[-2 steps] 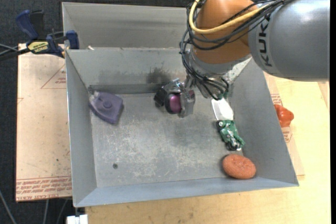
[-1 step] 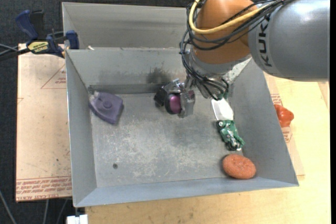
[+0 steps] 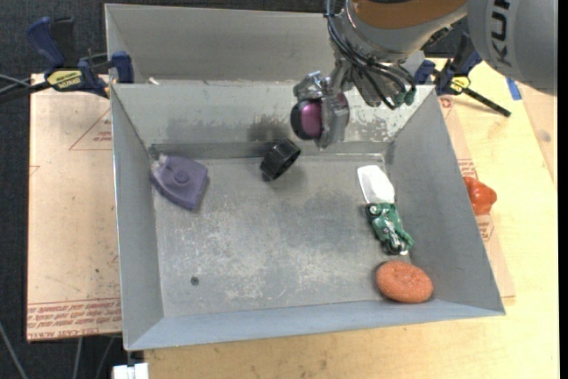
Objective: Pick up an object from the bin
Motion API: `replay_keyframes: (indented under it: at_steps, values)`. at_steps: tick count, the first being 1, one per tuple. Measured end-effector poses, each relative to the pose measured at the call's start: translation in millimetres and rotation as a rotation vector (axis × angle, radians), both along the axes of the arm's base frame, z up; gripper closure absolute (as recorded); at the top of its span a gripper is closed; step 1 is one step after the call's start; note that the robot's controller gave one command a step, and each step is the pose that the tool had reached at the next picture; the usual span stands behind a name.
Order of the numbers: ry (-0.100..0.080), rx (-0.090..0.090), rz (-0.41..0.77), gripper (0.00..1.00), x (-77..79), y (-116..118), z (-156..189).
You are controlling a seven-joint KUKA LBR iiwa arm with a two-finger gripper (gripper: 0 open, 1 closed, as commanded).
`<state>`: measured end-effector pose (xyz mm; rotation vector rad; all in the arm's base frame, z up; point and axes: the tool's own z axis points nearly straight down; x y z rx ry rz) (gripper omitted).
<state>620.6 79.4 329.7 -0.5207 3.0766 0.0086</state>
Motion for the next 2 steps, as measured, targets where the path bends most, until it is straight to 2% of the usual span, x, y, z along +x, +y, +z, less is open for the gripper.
replay_keyframes:
  at_steps: [1, 2]
  values:
    - [0.001, 0.000, 0.000, 1.00, -0.2, -0.1, -0.6]
    - [-0.007, -0.006, 0.380, 1.00, -0.3, 16.6, 0.8]
